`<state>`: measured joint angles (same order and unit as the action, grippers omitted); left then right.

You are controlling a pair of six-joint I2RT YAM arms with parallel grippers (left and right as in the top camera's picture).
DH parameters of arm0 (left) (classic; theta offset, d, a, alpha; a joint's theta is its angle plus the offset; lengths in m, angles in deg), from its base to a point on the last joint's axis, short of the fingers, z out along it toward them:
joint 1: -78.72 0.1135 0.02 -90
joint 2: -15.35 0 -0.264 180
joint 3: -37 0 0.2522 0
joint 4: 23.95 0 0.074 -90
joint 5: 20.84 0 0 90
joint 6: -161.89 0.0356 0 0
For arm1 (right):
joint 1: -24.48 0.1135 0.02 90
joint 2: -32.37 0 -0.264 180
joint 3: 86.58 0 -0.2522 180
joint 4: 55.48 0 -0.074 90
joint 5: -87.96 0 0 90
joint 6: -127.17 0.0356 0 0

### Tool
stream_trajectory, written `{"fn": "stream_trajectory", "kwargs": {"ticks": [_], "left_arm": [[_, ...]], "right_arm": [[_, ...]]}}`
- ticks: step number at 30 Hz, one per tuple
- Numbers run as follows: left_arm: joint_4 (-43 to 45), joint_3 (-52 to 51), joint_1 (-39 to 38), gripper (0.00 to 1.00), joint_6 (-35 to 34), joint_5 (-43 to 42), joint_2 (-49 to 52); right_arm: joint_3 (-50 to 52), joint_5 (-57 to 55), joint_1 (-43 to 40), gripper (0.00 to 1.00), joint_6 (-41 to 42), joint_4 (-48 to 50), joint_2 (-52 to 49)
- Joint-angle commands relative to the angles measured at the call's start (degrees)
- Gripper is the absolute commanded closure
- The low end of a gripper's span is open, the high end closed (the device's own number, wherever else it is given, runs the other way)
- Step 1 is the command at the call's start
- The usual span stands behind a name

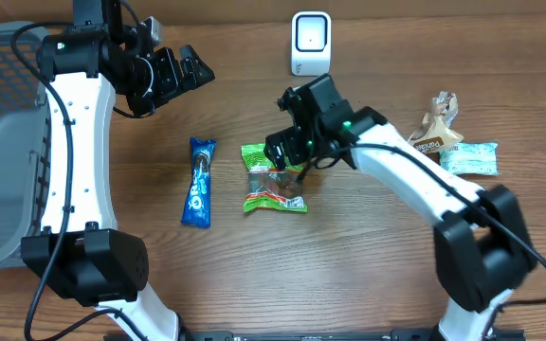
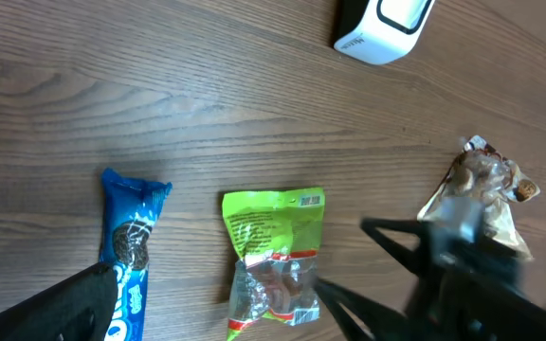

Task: Scan the item barcode
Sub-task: 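Lower the right gripper onto the green chip bag and grasp it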

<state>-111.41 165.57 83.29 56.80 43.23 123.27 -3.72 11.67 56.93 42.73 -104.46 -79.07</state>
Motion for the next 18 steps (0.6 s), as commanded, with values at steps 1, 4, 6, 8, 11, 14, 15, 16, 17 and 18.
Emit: {"fn": "stream_trajectory", "kwargs": {"ticks": [1, 4, 6, 8, 11, 14, 15, 16, 17, 18], "left_arm": [[0.20, 1.36, -0.37, 0.00, -0.79, -0.44, 0.07], [0.20, 1.36, -0.37, 0.00, -0.76, -0.44, 0.07], [0.20, 1.33, -0.37, 0.00, -0.79, -0.44, 0.07], [0.20, 1.36, -0.37, 0.00, -0.79, -0.44, 0.07], [0.20, 1.36, -0.37, 0.00, -0.76, -0.44, 0.07], [0.20, 1.36, -0.37, 0.00, -0.79, -0.44, 0.07], [0.20, 1.36, -0.37, 0.00, -0.76, -0.44, 0.07], [0.20, 1.36, -0.37, 0.00, -0.79, -0.44, 0.07], [0.20, 1.36, -0.37, 0.01, -0.79, -0.44, 0.07], [0.20, 1.36, -0.37, 0.00, -0.79, -0.44, 0.07]], "right_arm": [[-1.79, -1.66, 1.51, 0.00, -1.14, 0.20, -3.76], [-1.79, -1.73, 2.38, 0.00, -1.55, 0.44, -6.51], [-1.79, -1.73, 2.36, 0.00, -1.29, 1.25, -7.56], [-1.79, -3.02, 1.99, 0.00, -0.39, 3.04, -7.63], [-1.77, -7.39, 1.99, 0.07, 5.09, 3.87, -8.00], [-1.77, -11.17, 1.92, 0.19, 18.40, 1.86, -8.72], [-1.77, -11.69, 1.92, 0.20, 20.61, 1.27, -8.72], [-1.77, -12.44, 1.95, 0.24, 24.30, 0.15, -8.72], [-1.77, -12.83, 1.95, 0.26, 27.23, -0.83, -8.72], [-1.77, -13.29, 1.95, 0.26, 30.12, -1.79, -8.72]]}}
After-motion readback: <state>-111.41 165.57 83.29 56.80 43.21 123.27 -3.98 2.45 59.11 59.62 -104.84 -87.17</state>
